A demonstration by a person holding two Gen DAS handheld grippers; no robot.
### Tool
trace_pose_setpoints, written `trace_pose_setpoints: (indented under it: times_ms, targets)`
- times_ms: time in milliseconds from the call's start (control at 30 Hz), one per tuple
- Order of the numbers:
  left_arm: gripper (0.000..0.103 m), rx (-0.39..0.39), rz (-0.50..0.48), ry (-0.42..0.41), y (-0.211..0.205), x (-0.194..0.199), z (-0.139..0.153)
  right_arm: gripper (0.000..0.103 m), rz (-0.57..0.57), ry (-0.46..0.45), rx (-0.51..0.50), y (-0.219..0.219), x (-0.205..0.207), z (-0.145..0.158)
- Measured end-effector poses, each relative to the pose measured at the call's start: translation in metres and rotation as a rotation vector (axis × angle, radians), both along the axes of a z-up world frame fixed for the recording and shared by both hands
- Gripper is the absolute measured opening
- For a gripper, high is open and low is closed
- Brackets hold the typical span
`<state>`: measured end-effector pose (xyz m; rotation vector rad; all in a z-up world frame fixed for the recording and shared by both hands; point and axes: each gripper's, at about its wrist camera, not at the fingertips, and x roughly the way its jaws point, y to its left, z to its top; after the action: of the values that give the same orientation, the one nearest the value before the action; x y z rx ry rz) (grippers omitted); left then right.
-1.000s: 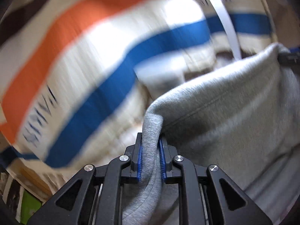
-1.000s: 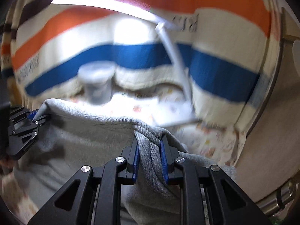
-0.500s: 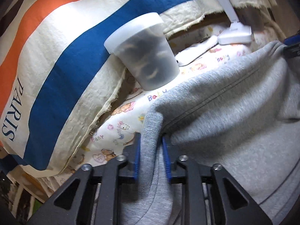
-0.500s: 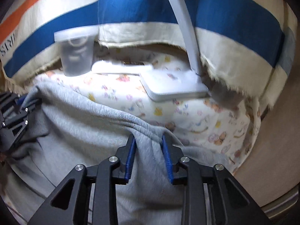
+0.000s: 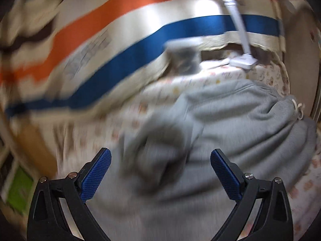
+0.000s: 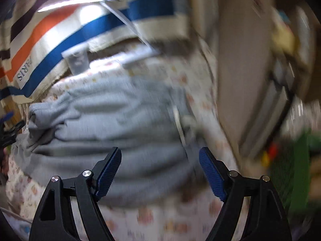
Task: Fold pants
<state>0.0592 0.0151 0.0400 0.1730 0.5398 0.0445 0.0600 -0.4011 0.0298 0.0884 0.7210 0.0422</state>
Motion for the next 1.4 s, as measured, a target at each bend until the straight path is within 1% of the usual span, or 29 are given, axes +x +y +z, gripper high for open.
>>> trace_pose_setpoints:
  times_ms: [67, 100, 167, 200, 233, 300, 333, 400, 433, 500, 533, 567, 667, 767, 867, 900, 933, 967, 1033, 1067, 1100, 1167, 1233, 1333, 1400]
  targets:
    - [0.097, -0.082, 0.039, 0.051, 0.018, -0.018, -0.017, 0.081, -0.024, 0.070, 0.088, -0.018, -0.007, -0.023]
    - [0.095, -0.105, 0.047, 0.080, 0.023, -0.024, -0.027, 0.081, -0.032, 0.109, 0.154, -0.028, -0.006, -0.036]
    - [0.087, -0.126, 0.078, 0.120, 0.030, -0.039, -0.042, 0.078, -0.052, 0.165, 0.265, -0.041, -0.004, -0.057]
    - [0.086, -0.146, 0.084, 0.134, 0.031, -0.043, -0.048, 0.073, -0.057, 0.182, 0.325, -0.045, -0.001, -0.066]
    - [0.086, -0.183, 0.087, 0.156, 0.034, -0.047, -0.054, 0.072, -0.059, 0.199, 0.365, -0.045, 0.002, -0.073]
    - [0.086, -0.250, 0.097, 0.196, 0.037, -0.052, -0.063, 0.072, -0.037, 0.219, 0.407, -0.041, 0.006, -0.080]
    - [0.084, -0.267, 0.102, 0.206, 0.037, -0.055, -0.066, 0.071, -0.035, 0.228, 0.418, -0.038, 0.005, -0.084]
    - [0.083, -0.284, 0.100, 0.219, 0.034, -0.059, -0.071, 0.071, -0.039, 0.231, 0.434, -0.034, 0.002, -0.087]
    - [0.084, -0.288, 0.093, 0.237, 0.031, -0.059, -0.075, 0.071, -0.042, 0.230, 0.449, -0.033, -0.001, -0.089]
    - [0.084, -0.302, 0.073, 0.276, 0.026, -0.058, -0.082, 0.070, -0.065, 0.257, 0.459, -0.030, -0.002, -0.094]
    - [0.084, -0.313, 0.063, 0.286, 0.024, -0.057, -0.084, 0.066, -0.066, 0.268, 0.465, -0.028, 0.001, -0.095]
    - [0.084, -0.321, 0.056, 0.294, 0.023, -0.056, -0.086, 0.065, -0.064, 0.277, 0.473, -0.026, 0.001, -0.097]
    - [0.083, -0.333, 0.047, 0.309, 0.018, -0.050, -0.090, 0.065, -0.070, 0.285, 0.475, -0.019, 0.006, -0.102]
    - [0.084, -0.356, 0.046, 0.324, 0.016, -0.044, -0.093, 0.063, -0.089, 0.287, 0.525, -0.021, 0.017, -0.110]
    - [0.084, -0.368, 0.048, 0.335, 0.015, -0.038, -0.098, 0.057, -0.121, 0.246, 0.529, -0.024, 0.025, -0.113]
    - [0.084, -0.376, 0.054, 0.331, 0.015, -0.036, -0.099, 0.050, -0.126, 0.234, 0.534, -0.024, 0.027, -0.113]
    - [0.084, -0.386, 0.057, 0.327, 0.015, -0.034, -0.099, 0.039, -0.139, 0.221, 0.527, -0.023, 0.030, -0.114]
    - [0.084, -0.398, 0.057, 0.328, 0.014, -0.031, -0.100, 0.035, -0.147, 0.215, 0.513, -0.023, 0.032, -0.114]
    - [0.086, -0.405, 0.069, 0.333, 0.013, -0.025, -0.103, 0.028, -0.134, 0.192, 0.457, -0.018, 0.034, -0.112]
    - [0.088, -0.395, 0.077, 0.324, 0.011, -0.023, -0.104, 0.027, -0.127, 0.181, 0.433, -0.016, 0.034, -0.110]
    - [0.088, -0.383, 0.084, 0.321, 0.008, -0.020, -0.104, 0.023, -0.114, 0.168, 0.387, -0.011, 0.032, -0.107]
    - [0.089, -0.361, 0.097, 0.321, 0.004, -0.016, -0.105, 0.021, -0.100, 0.152, 0.320, -0.004, 0.028, -0.102]
    - [0.089, -0.344, 0.108, 0.325, 0.002, -0.012, -0.106, 0.019, -0.086, 0.133, 0.274, 0.000, 0.021, -0.095]
    - [0.088, -0.350, 0.104, 0.338, 0.003, -0.016, -0.103, 0.017, -0.072, 0.113, 0.238, 0.001, 0.009, -0.086]
    - [0.088, -0.348, 0.091, 0.333, 0.007, -0.029, -0.100, 0.017, -0.057, 0.091, 0.210, 0.003, -0.001, -0.079]
